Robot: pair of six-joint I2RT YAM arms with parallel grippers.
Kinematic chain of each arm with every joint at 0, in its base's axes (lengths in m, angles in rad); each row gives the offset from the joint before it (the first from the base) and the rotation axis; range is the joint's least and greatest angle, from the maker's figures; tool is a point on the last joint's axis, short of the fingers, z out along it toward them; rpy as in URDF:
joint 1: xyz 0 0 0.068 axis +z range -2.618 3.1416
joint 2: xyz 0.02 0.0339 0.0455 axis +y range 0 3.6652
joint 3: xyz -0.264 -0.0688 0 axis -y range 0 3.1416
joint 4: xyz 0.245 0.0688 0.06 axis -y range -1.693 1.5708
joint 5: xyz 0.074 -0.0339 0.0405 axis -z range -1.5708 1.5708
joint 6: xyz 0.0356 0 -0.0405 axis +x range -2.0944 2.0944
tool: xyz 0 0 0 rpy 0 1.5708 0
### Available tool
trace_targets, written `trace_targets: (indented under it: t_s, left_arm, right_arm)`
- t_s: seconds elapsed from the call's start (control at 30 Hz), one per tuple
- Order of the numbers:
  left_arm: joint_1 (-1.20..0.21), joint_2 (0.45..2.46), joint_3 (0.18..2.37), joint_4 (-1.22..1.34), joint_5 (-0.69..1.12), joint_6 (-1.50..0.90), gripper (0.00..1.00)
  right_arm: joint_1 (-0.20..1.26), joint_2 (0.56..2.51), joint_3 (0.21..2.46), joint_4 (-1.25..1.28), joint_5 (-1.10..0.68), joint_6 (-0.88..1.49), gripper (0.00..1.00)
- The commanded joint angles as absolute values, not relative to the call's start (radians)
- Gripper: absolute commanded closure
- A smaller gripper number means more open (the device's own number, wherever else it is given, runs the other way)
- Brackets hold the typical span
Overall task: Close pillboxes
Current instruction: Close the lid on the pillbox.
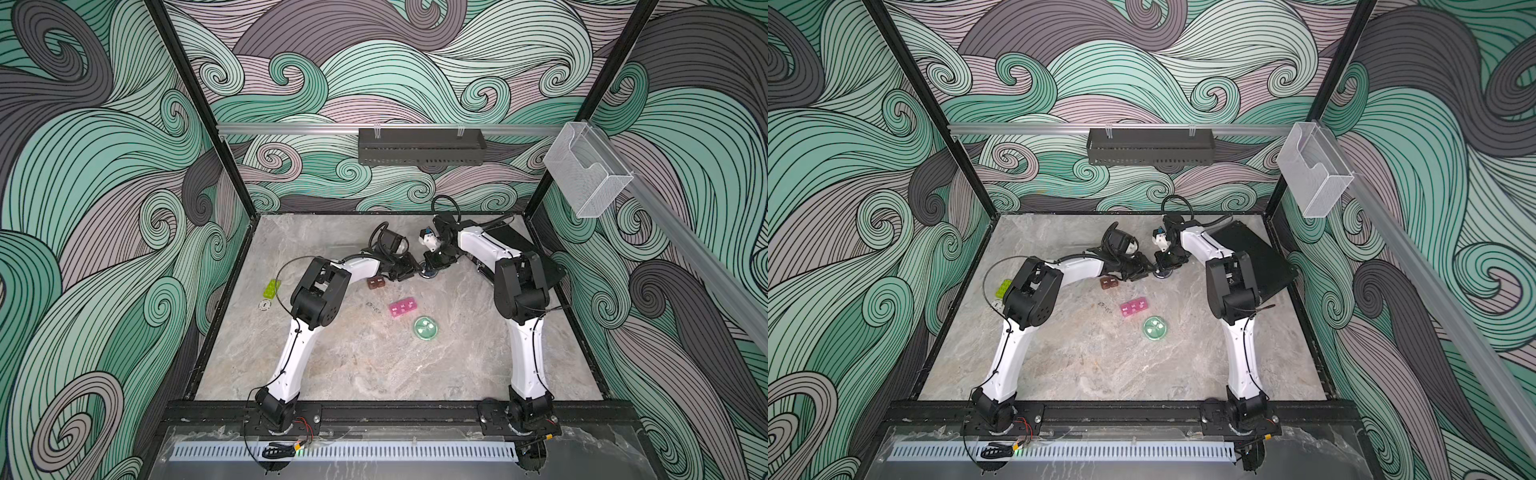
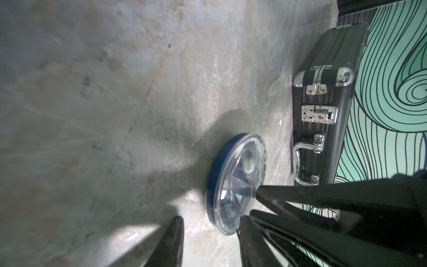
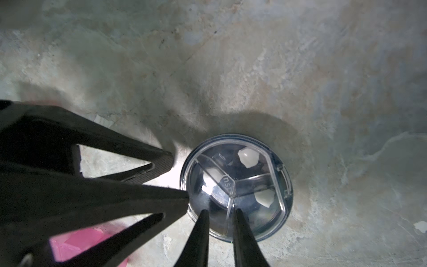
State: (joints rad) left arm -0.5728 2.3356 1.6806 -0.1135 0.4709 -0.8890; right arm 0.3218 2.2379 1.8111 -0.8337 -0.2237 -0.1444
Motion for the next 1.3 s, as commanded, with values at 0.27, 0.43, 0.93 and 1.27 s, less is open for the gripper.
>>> trace_targets:
  t_s: [0.27,0.43,0.93,1.27]
  left_arm:
    - [-0.586,2.399,1.697,-0.199,0.433,-0.897,0.68]
    - [-0.588,2.408,1.699,-0.209,0.423,-0.9,0.7]
    - [-0.588,2.283,1.703,-0.231,0.415,-0.857,0.62]
    - [-0.541,1.98,1.646,-0.313,0.373,-0.748,0.55]
  right_arm:
    - [0.336,2.301,1.828,-0.899,-0.156,-0.135,0.79]
    - [0.345,2.313,1.839,-0.912,-0.137,-0.132,0.79]
    - [0.351,2.216,1.875,-0.924,-0.193,-0.101,0.75]
    - [0.351,2.09,1.911,-0.924,-0.281,-0.091,0.64]
